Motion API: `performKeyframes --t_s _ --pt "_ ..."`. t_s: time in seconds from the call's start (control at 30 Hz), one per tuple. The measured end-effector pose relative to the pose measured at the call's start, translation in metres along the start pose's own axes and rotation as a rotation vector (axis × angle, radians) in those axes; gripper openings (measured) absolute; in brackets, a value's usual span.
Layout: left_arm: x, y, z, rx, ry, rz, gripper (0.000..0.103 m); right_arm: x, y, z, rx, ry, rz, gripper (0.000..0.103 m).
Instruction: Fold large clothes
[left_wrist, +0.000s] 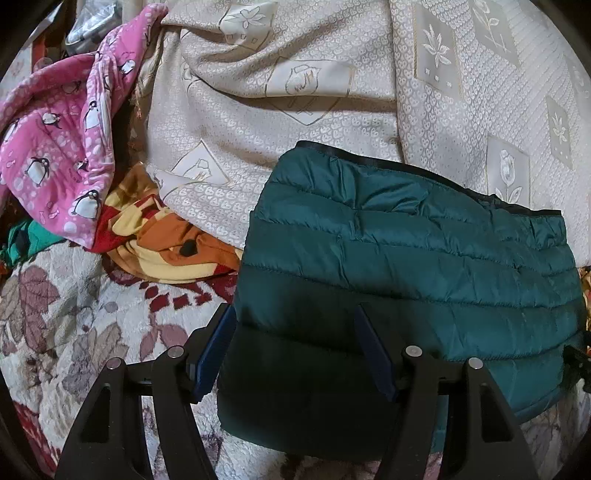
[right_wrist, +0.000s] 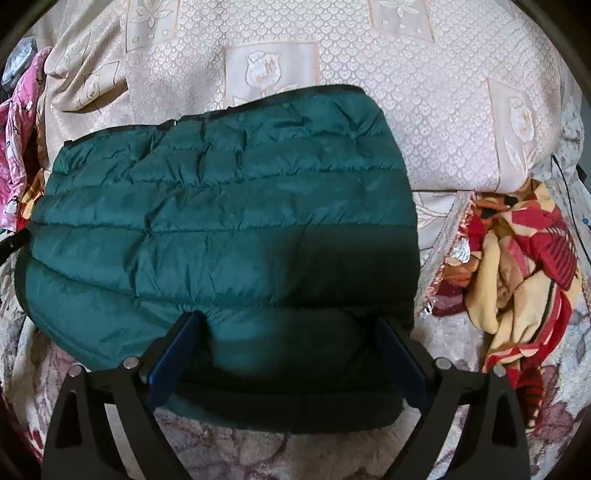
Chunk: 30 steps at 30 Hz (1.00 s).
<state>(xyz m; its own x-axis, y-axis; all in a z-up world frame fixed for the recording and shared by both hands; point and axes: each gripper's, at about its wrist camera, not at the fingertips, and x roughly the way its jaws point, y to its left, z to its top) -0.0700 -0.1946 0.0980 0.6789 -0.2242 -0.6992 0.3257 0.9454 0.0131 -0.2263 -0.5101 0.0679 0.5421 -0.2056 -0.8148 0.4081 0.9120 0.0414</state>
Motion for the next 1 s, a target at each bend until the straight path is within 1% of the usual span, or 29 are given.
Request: performKeyframes --t_s 0.17,0.27,0.33,0.4,0.5,0.8,0.93,1.0 --pt "-0.001 -0.001 0.001 0.001 -0.003 -0.003 0.041 -0.015 -0.003 0.003 -0.012 -0.03 -0.014 0.097" --pt "0.002 0.0 0.001 -0.005 0.003 -0.005 0.041 -0.019 -0.008 0.006 0.004 -0.061 -0.028 0.097" --pt "0.003 0.0 0.0 -0.005 0.007 -0.002 0.041 -0.014 -0.011 0.008 0.013 -0.054 -0.032 0.097" --pt "0.005 0.0 0.0 -0.005 0.009 0.002 0.041 -0.004 -0.014 0.008 0.022 -0.029 -0.041 0.097" --pt "0.007 0.001 -0.001 -0.008 0.016 -0.003 0.041 0.009 -0.016 0.006 0.039 0.004 -0.03 0.098" --pt "0.015 0.007 0.004 -0.04 0.04 -0.039 0.041 0.002 -0.018 0.014 0.021 -0.008 -0.035 0.098" --pt "0.017 0.006 0.006 -0.041 0.043 -0.038 0.041 -0.005 -0.016 0.017 0.027 -0.055 -0.037 0.098" --pt "0.019 0.005 0.006 -0.036 0.043 -0.035 0.041 -0.002 -0.014 0.018 0.02 -0.053 -0.035 0.098"
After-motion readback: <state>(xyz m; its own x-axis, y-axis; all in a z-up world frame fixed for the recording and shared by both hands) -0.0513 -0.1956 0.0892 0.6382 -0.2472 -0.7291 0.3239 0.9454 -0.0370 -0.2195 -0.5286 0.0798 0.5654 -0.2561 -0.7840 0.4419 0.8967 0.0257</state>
